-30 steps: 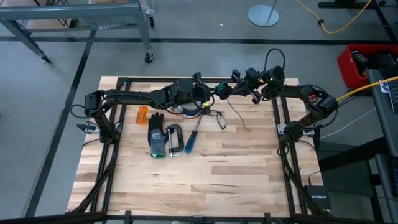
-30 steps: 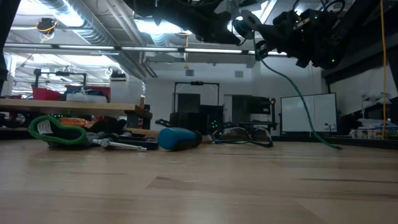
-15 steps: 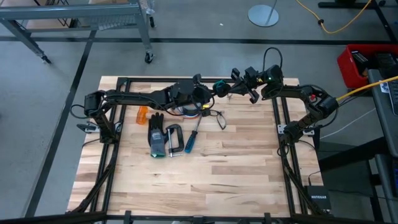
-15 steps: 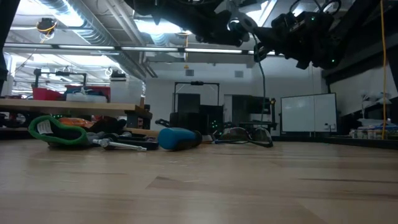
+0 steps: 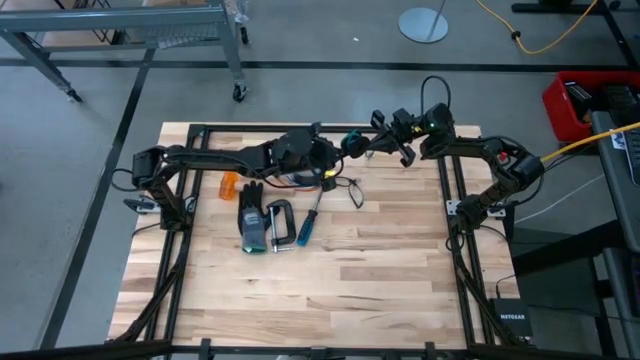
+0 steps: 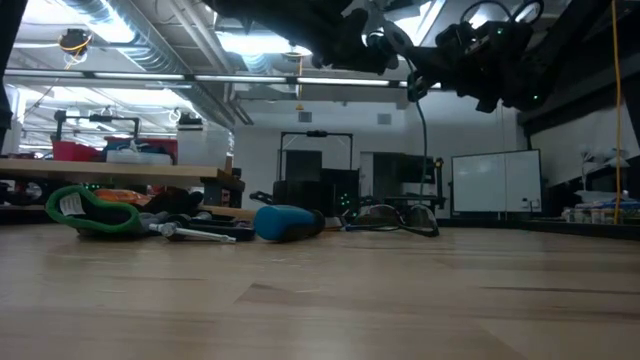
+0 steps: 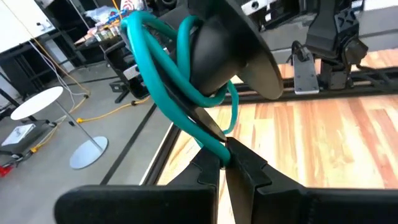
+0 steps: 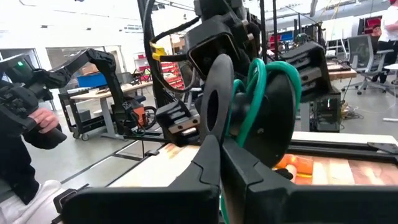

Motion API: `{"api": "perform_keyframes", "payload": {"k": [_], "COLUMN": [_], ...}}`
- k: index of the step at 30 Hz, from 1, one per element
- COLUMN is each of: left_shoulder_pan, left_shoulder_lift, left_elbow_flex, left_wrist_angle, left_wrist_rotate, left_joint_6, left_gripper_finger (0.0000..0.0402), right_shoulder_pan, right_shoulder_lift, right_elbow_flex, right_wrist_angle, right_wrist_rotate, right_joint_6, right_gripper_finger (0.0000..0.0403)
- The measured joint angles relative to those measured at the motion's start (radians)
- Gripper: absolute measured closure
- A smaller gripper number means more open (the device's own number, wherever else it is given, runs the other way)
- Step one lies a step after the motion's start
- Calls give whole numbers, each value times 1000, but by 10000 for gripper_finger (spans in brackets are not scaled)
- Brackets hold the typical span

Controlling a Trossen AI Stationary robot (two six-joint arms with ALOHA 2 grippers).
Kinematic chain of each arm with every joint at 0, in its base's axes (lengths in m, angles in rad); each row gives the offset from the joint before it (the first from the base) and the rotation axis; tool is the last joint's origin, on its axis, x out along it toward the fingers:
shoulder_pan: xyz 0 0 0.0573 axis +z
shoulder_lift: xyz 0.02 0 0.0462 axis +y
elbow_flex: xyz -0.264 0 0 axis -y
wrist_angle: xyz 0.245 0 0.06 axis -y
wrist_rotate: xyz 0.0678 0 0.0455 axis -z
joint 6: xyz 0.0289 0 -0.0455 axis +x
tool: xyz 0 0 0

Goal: Coil cords
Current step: Coil the wire in the cable spool

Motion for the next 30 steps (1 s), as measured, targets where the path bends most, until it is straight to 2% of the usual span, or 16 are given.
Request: {"api": "perform_keyframes", "payload": {"k": [9, 30], "left_shoulder_pan": [-5, -5], "left_shoulder_lift": [-5, -4], "left_elbow_flex": [0, 0], "left_wrist_angle": [-65, -60], "left_wrist_rotate": [-12, -9], "left_joint_6": [-56, -130], "left_gripper_finger": [396, 396], "right_shoulder_pan": [0, 0], "right_shoulder_lift": [-1, -1], "right_elbow_flex": [0, 0], "right_wrist_angle": [-37, -39], "right_wrist_rotate": [10, 43], "right_joint_6": [-25, -26], "right_gripper_finger": [402, 402]}}
